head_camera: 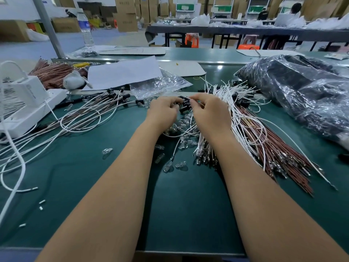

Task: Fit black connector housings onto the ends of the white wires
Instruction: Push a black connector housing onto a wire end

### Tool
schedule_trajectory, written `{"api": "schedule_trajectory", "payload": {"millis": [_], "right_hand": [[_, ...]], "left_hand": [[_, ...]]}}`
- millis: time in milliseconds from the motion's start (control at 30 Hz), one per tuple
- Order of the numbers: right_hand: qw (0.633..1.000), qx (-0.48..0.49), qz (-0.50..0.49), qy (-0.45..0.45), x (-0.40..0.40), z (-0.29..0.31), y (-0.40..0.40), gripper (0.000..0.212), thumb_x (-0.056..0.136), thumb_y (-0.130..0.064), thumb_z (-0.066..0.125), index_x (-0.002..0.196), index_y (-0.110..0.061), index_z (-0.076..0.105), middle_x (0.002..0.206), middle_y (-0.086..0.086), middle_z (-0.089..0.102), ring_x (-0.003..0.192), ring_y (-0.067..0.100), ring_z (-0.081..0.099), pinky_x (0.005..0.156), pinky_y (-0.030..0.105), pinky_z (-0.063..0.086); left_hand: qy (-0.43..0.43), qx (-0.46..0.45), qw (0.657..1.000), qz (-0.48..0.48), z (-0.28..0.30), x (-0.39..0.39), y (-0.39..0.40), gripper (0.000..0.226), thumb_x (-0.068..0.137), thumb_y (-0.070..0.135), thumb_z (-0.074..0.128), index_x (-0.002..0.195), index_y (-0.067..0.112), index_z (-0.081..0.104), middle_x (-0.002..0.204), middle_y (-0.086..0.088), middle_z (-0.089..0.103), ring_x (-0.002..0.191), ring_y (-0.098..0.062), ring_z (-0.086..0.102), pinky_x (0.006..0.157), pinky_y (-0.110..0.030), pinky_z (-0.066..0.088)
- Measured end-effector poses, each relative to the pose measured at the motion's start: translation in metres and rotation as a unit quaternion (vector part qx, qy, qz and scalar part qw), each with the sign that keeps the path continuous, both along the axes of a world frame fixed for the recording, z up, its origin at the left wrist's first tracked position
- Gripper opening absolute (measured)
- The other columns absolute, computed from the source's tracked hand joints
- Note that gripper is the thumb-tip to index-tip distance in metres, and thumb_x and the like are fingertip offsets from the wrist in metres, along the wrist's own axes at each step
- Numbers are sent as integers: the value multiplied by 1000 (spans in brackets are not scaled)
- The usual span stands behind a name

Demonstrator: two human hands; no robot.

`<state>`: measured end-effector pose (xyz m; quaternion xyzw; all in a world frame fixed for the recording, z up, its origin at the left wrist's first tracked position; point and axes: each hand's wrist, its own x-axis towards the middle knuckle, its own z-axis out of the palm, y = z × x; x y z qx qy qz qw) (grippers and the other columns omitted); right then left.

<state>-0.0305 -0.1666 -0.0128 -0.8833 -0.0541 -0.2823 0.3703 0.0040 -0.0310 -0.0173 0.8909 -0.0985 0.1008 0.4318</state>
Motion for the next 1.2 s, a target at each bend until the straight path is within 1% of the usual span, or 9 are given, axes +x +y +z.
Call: {"api": "schedule_trajectory", "payload": {"millis": [67,233,333,667,833,933,1033,1100,1200], "right_hand": [[1000,12,0,-4,1,1,0,21,96,-21,56,110,-21,71,96,-3,71,74,11,57,54,20,34],[1000,17,-20,-9,0,4,-1,23,96,-18,54,112,-23,69,98,0,70,80,17,62,64,31,49],[1000,6,-19,-6,-2,4,-1,22,96,-18,54,111,-24,69,100,-1,70,83,16,62,66,30,51],[1000,6,-24,2,-3,6,-2,22,96,-18,52,110,-23,69,101,0,69,87,17,62,72,33,52],[1000,12,-11,-2,-1,3,-2,21,95,-19,53,107,-24,70,95,0,69,80,17,60,61,27,42],[1000,9,-5,-16,0,1,-1,21,95,-17,54,106,-22,71,96,-1,70,78,14,59,58,22,37],[1000,11,0,-19,1,0,-2,20,94,-16,55,108,-22,69,85,-4,67,68,8,55,55,22,37],[1000,14,5,-22,2,0,-2,21,94,-15,58,110,-23,67,73,-12,59,63,-1,50,53,18,34],[1000,0,17,-12,2,-1,-3,23,92,-13,58,111,-24,67,66,-16,50,62,-2,48,52,21,33]], "left_hand": [[8,-151,988,5,4,-4,3,20,96,6,52,107,17,65,95,-10,64,62,-12,52,53,-18,46],[68,-424,903,-10,11,-5,13,15,89,-3,60,96,9,63,90,-4,68,80,-13,64,76,-20,53],[87,-484,870,-26,11,-5,14,17,90,-7,56,97,7,63,87,-5,69,79,-12,66,81,-22,55],[87,-438,894,-46,14,-9,10,18,90,-9,56,98,5,63,88,-7,68,80,-15,64,79,-22,54],[85,-371,922,-70,9,-6,8,21,85,-8,63,91,12,66,81,-2,71,81,-14,65,86,-28,53],[55,-301,950,-67,7,-7,7,23,81,-7,68,91,15,68,85,-4,68,81,-11,64,78,-21,51],[32,-282,957,-54,8,-8,8,25,78,-7,71,88,15,70,86,-6,68,80,-11,64,74,-17,51],[23,-277,959,-52,9,-9,8,26,77,-9,72,87,15,70,85,-5,70,80,-12,66,78,-20,53],[11,-258,964,-65,10,-12,5,26,77,-9,72,89,13,71,87,-6,73,81,-13,69,83,-23,55]]}}
